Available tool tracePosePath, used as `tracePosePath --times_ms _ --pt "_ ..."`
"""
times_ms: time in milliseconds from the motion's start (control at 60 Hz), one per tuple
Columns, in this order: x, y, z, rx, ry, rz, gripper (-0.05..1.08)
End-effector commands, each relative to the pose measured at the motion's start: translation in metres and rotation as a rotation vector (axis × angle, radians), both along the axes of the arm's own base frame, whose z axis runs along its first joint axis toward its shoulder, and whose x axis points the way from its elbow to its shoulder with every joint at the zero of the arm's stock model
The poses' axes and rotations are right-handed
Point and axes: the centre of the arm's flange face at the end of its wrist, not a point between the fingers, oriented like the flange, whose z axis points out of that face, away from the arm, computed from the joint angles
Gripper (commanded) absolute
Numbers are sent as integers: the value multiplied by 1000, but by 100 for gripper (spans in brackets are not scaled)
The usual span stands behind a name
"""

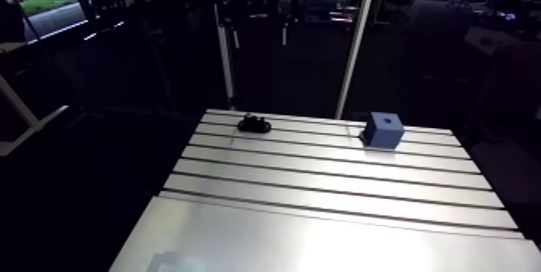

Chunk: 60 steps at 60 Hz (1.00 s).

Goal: Pick up the M10 bolt and insert it into the hex recess until seated.

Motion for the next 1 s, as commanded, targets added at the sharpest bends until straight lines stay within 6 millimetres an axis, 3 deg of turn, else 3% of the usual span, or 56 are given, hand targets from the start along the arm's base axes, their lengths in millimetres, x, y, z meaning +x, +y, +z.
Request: tracePosePath --times_ms 17,333,550,800,1000 --pt "-13 -17 -31 -9 45 16 1" --pt "-38 -22 -76 -17 46 1 1" --pt "-47 -25 -96 -30 17 -8 2" --pt "-54 -26 -116 -27 2 -16 12" --pt "-56 -30 -134 -25 -10 -3 28"
